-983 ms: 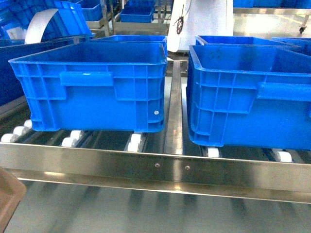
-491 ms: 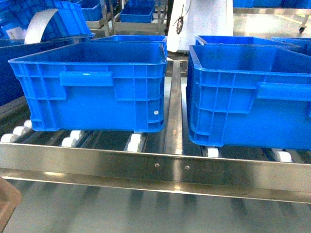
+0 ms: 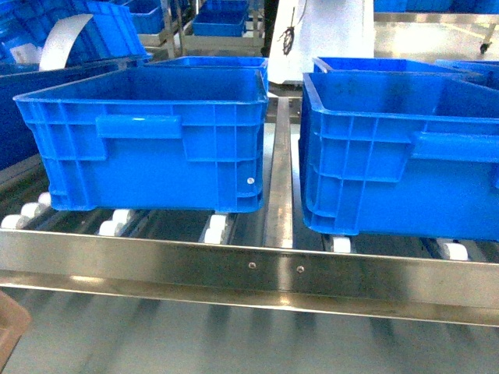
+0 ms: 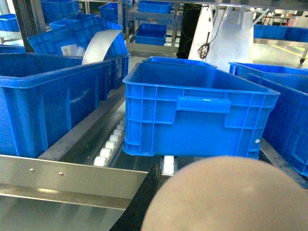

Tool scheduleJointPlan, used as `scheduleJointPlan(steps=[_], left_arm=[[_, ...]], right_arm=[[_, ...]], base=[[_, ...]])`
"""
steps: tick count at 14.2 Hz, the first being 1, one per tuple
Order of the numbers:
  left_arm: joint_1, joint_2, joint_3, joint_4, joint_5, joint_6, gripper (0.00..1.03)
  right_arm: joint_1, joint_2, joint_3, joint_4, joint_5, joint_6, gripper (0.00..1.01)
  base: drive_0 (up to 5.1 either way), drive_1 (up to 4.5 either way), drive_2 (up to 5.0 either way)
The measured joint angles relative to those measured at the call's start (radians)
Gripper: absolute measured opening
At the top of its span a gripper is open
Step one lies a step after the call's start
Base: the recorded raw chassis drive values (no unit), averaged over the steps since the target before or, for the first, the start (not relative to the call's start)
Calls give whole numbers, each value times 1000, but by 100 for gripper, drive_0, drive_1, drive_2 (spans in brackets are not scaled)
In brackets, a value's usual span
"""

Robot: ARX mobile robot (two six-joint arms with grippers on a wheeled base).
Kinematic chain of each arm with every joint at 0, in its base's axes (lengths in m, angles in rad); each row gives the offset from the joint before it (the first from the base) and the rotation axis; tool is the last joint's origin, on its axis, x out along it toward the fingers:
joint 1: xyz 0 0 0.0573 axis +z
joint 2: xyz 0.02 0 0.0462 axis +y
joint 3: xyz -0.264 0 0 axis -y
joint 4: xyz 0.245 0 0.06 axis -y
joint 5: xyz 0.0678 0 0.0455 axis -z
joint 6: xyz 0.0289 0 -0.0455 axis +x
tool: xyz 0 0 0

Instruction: Place part in tray to right shelf

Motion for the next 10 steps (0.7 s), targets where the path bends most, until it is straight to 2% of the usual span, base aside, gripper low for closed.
scheduleJointPlan(steps=[1,2,3,4,5,10], left_arm=[[0,-16,0,-15,0,0,12],[0,-126,0,-175,2,1,12],[0,-175,0,-197,-2,0,12],[0,-174,2,-166,-1,1,12],[0,-174,1,-200,0,0,12],[0,-174,1,-187,0,0,12]], right_arm=[[0,0,0,0,0,0,2],[0,0,0,0,0,0,2],[0,0,0,0,0,0,2],[0,0,0,2,0,0,2],[0,0,0,0,0,0,2],[0,0,0,0,0,0,2]], base=[[0,0,0],[0,0,0],[0,0,0],[0,0,0],[0,0,0],[0,0,0]])
